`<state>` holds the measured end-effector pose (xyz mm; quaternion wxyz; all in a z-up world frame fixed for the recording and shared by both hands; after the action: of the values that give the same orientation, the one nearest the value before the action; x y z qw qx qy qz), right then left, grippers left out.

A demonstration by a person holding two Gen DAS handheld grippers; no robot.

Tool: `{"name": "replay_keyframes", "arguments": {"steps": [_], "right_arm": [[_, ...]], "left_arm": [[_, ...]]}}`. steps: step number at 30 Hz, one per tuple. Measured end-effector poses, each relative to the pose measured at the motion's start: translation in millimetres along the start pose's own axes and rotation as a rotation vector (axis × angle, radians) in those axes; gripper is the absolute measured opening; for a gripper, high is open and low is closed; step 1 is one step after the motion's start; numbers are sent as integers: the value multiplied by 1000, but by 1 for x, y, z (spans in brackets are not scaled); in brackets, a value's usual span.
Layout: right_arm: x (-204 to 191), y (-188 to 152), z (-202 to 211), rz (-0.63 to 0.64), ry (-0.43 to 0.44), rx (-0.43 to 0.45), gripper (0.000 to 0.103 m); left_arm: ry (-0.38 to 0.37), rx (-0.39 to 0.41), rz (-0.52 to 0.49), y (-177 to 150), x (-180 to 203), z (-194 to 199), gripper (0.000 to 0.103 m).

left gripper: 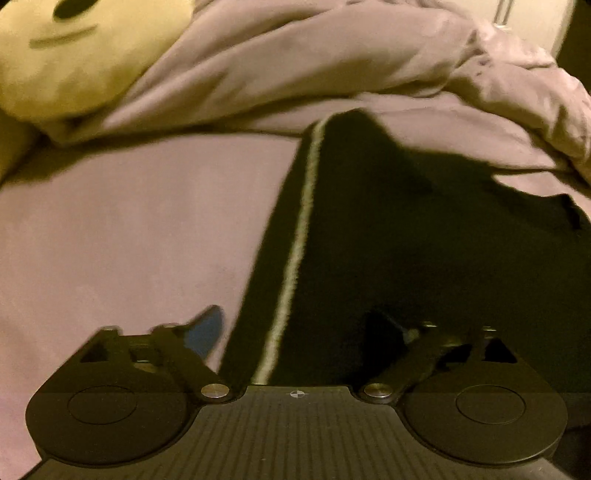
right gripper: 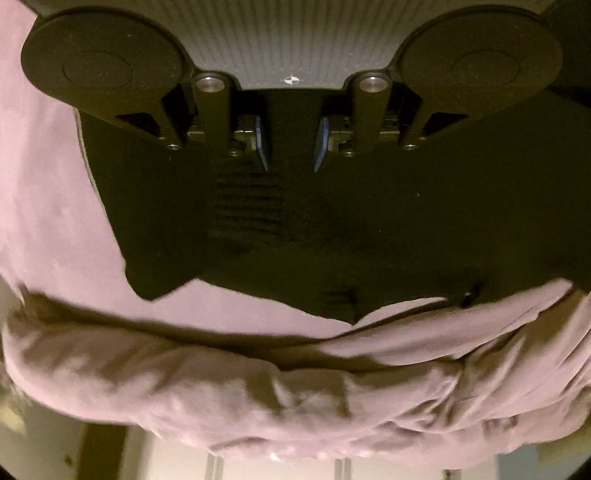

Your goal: Fold small clothes

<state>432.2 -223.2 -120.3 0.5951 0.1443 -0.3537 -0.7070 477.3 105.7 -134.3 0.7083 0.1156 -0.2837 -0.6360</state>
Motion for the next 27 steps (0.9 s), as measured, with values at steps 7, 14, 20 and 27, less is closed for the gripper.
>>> {"name": "replay_keyframes", "arguments": {"steps": [7, 14, 20, 27], "right_arm": [[13, 3, 11, 44, -21, -41, 24], [63, -58, 50, -24, -27, -119, 36], [101, -117, 90, -53, -38, -239, 41], [151, -194, 162, -103, -17, -350, 46]], "left_arm": [[-29, -2, 23, -12, -15, 18, 102], [-80, -37, 87, -64, -35, 65, 101], [-22, -104, -37, -123, -33, 106, 101], [-39, -192, 57, -182, -44, 146, 101]]}}
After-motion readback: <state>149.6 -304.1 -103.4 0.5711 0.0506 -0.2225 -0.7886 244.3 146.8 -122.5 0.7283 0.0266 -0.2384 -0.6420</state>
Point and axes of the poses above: each gripper's, at about its wrist camera, not at the fingertips, and z roughly against the way its jaws point, x to its right, y to its top, the point moved 5 cm from there along -z, roughly the way its jaws point, and after that the axes turned 13 degrees about -y, right-handed, at the moved point
